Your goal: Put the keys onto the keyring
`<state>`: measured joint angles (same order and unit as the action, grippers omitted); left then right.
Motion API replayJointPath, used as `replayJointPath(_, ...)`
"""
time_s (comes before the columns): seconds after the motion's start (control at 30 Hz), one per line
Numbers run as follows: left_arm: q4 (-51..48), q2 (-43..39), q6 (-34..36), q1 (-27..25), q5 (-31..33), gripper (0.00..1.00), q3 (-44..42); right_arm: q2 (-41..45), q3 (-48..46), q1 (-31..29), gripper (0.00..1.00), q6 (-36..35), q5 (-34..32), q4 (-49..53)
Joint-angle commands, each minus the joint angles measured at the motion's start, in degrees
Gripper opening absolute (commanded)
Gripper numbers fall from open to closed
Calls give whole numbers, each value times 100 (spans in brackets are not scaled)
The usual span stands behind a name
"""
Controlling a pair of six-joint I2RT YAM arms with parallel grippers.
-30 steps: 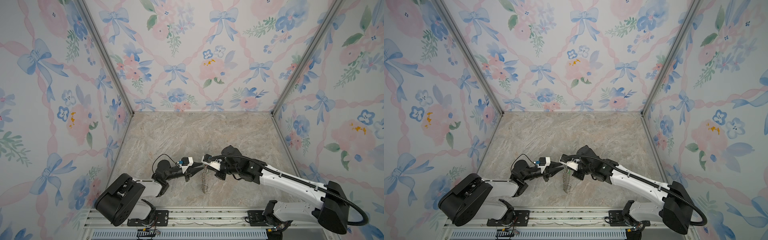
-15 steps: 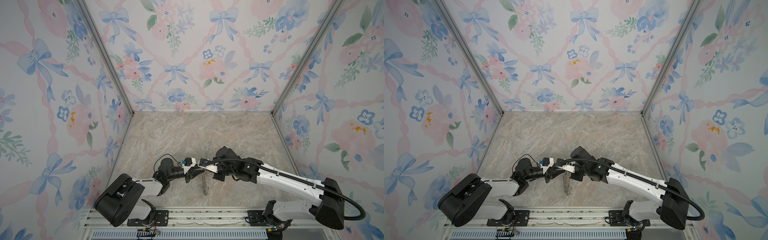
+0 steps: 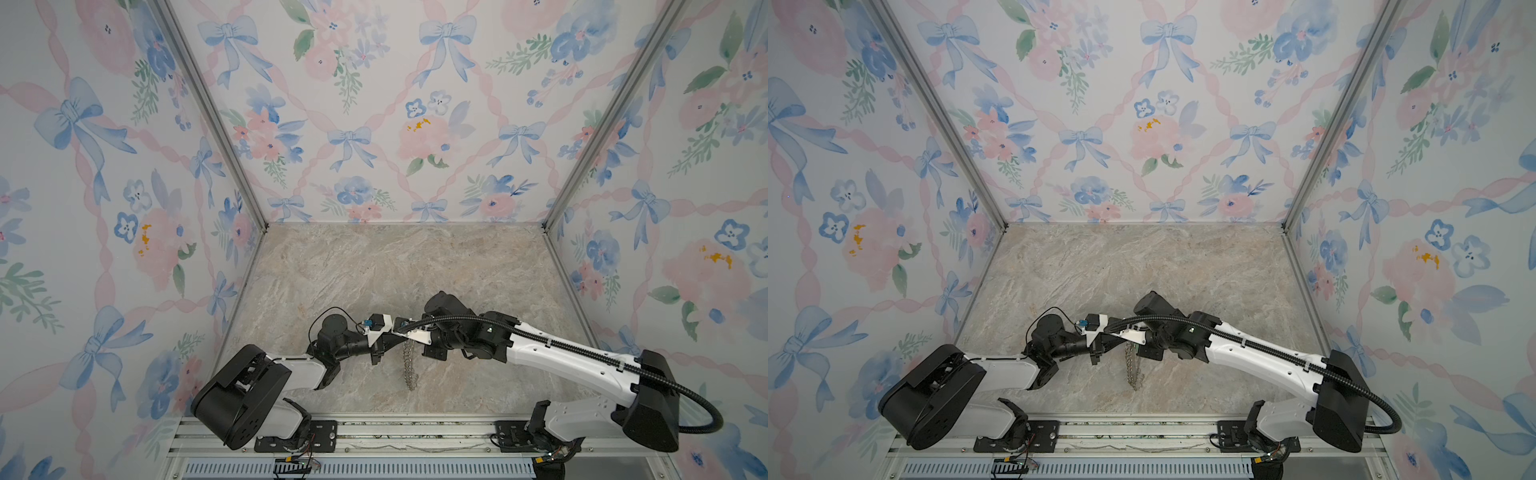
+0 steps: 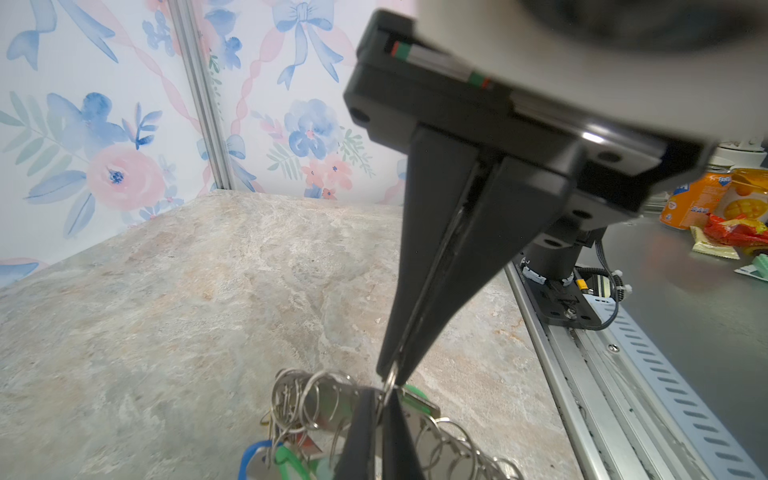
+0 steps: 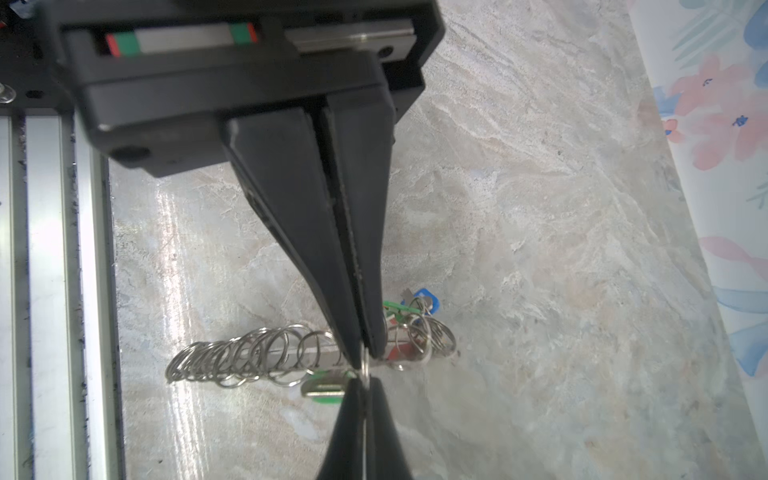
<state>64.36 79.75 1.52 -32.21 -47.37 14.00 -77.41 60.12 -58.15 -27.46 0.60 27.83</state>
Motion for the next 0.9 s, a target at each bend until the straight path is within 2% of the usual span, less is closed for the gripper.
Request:
replayJointPath(0.0, -71, 37, 68, -93, -60, 0, 123, 56, -14, -131, 8, -42, 71, -360)
replayJointPath(0.17, -61, -77, 36, -118, 58, 0, 85, 505, -644, 209, 15, 182, 410, -1012)
replayJointPath(0.37, 189, -62, -57, -180, 149, 0, 19, 1246, -1818, 802, 18, 555, 1658, -2488)
replayJointPath(0.47, 294, -34, -73, -198, 158, 0, 15, 1338, -2077, 967, 17, 635, 2036, -2803)
replayJointPath(0.87, 762, 94, -65, -277, 53, 0, -62, 1010, -2197, 1095, 16, 716, 2120, -3060)
